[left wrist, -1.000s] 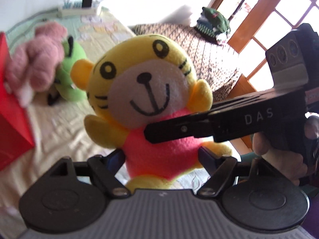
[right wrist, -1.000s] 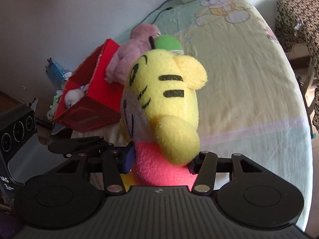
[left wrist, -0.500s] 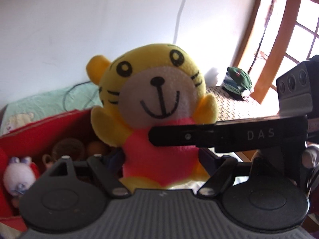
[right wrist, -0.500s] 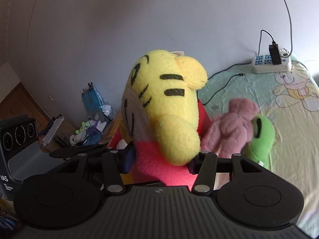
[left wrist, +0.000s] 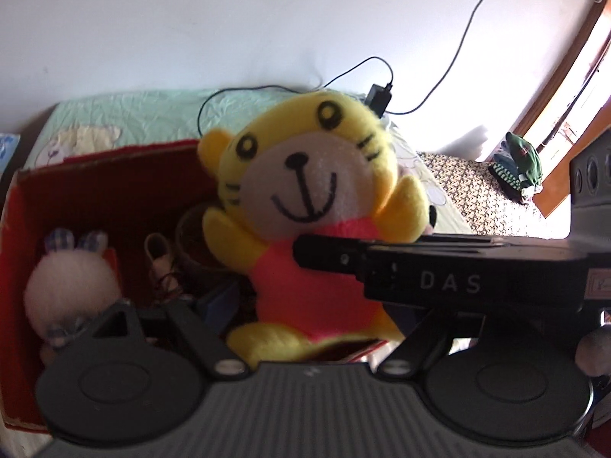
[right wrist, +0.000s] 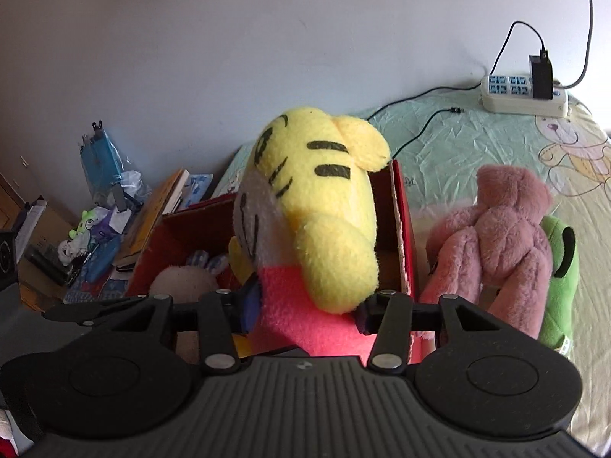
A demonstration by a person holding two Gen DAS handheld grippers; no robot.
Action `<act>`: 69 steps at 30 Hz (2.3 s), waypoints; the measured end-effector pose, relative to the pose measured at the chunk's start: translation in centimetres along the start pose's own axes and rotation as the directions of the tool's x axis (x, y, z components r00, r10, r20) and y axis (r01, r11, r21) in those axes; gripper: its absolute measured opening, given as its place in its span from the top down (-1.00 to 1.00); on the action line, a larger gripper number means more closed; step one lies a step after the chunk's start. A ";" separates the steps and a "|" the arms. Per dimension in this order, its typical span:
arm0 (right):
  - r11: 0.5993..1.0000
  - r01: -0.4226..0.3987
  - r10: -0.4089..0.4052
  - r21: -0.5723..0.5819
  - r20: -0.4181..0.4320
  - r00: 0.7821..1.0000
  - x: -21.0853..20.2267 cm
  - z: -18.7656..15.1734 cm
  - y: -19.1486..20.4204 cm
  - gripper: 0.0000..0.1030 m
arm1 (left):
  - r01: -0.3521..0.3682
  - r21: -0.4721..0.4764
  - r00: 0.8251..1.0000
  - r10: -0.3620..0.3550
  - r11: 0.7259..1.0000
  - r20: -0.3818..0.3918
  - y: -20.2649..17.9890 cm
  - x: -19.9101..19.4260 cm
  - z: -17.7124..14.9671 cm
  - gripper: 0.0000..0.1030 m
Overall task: Organize objects
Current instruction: 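Carry the tiger over the red box and lower it inside, then open the right gripper to release the tiger and withdraw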
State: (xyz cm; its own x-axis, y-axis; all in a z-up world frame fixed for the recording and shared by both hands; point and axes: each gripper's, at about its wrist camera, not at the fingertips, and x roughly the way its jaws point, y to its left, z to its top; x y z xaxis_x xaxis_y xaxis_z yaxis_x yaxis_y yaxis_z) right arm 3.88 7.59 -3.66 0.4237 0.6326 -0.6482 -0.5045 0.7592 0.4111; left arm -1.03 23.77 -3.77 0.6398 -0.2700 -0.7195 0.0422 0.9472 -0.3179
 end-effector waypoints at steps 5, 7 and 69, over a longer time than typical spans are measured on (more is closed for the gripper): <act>0.999 0.041 -0.042 -0.022 -0.059 0.997 0.8 -0.3 0.8 -0.07 | 0.020 -0.024 0.999 -0.021 1.000 -0.026 1.3 0.7 -0.8 -0.62; 0.999 0.038 -0.038 0.004 -0.057 0.998 0.8 -0.2 0.4 -0.11 | 0.003 -0.021 1.000 -0.004 1.000 -0.029 1.9 0.8 -1.2 -0.63; 0.979 -0.148 0.151 0.143 -0.011 0.988 -6.9 -6.7 -5.0 0.43 | -0.306 0.004 0.950 0.306 0.952 -0.057 -7.0 -2.0 -6.3 -0.75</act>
State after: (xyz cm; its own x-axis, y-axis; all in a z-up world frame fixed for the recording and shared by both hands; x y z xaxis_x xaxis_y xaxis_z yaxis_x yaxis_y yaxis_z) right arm -1.58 -1.60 -5.49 0.3345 0.7383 -0.5857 -0.4488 0.6713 0.5899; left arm -7.43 16.57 -3.99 0.5769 0.0232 -0.8165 -0.1523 0.9851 -0.0796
